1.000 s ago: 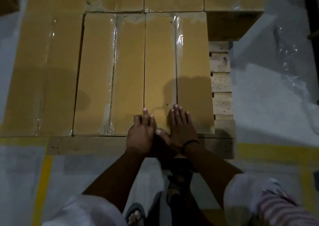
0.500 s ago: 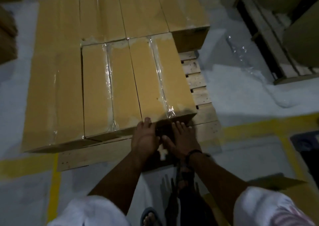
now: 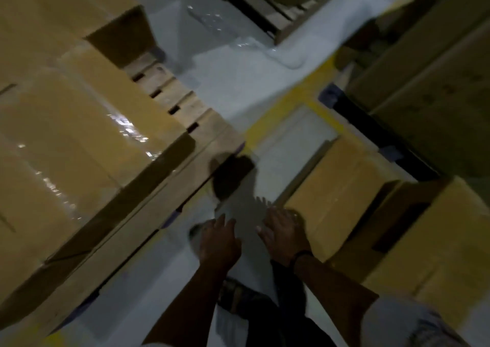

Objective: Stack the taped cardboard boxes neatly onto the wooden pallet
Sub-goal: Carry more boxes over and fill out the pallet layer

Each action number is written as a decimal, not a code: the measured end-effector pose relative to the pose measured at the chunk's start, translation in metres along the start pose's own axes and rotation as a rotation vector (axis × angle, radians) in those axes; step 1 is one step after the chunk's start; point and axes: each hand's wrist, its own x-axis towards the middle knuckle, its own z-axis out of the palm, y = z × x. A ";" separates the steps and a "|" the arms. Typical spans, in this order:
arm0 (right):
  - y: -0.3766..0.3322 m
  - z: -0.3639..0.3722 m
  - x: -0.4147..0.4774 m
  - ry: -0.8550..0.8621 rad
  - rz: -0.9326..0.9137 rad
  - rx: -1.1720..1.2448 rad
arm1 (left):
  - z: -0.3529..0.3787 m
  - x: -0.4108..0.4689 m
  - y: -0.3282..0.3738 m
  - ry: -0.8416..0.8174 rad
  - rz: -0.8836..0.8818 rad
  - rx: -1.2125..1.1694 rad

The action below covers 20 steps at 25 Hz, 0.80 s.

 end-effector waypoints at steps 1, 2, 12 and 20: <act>0.023 0.004 -0.008 0.035 0.031 0.024 | 0.010 0.008 0.020 -0.012 0.059 0.025; 0.041 0.007 -0.015 0.076 0.057 0.046 | 0.019 0.015 0.037 -0.030 0.107 0.052; 0.199 -0.011 -0.108 0.380 0.433 0.159 | 0.088 0.010 0.207 -0.100 0.452 0.186; 0.327 -0.030 -0.184 0.558 0.642 0.257 | 0.149 -0.004 0.360 -0.144 0.652 0.200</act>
